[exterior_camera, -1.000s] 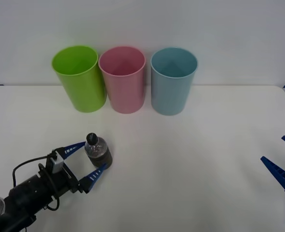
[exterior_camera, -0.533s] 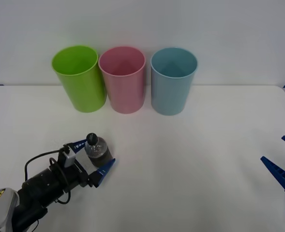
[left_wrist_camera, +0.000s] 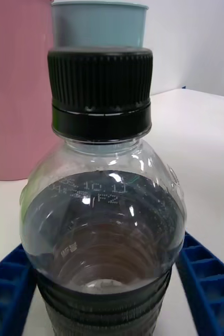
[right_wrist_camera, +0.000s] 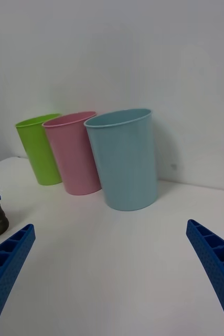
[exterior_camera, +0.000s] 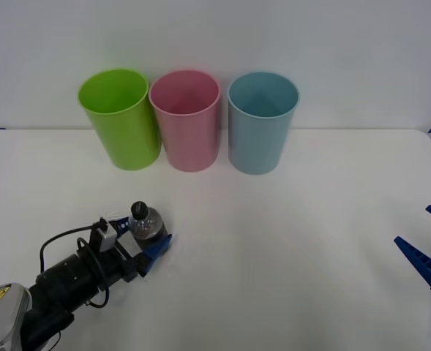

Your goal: Grasp the object on the table and drop it into the matching bin: aluminum can to the light blue bin, PET bottle to the pink bin.

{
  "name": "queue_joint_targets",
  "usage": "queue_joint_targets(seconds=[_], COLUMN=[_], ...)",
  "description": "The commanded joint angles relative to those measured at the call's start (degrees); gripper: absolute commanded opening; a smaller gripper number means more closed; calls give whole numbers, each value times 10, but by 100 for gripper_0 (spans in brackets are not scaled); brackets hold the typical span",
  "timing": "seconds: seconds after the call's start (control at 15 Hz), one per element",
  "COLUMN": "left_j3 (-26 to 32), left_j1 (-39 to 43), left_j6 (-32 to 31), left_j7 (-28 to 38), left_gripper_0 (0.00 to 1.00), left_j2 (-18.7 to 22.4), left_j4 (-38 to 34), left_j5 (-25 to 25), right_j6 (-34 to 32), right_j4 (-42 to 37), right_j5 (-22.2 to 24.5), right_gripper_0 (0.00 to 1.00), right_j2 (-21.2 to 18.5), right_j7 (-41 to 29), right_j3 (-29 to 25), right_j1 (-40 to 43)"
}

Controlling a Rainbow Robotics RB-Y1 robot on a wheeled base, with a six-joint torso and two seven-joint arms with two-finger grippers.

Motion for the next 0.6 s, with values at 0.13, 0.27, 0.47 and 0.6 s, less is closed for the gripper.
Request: queue_joint_targets(seconds=[0.13,0.27,0.47,0.6], left_j3=[0,1,5,5], left_j1=[0,0,0,3], left_j6=[2,1,-7,-9], left_j7=[2,6,13,23], left_gripper_0=[0,0,0,0], left_j2=[0,0,5,11], left_j4=[0,-1,-2,-17], left_j5=[1,2,21,31], right_j6=[0,0,0,0], right_j4=[0,0,0,0], right_j5=[0,0,0,0], right_gripper_0=[100,100,100,100], right_j2=[0,0,0,0], right_j7=[0,0,0,0], right_j3=[0,0,0,0], right_j1=[0,0,0,0])
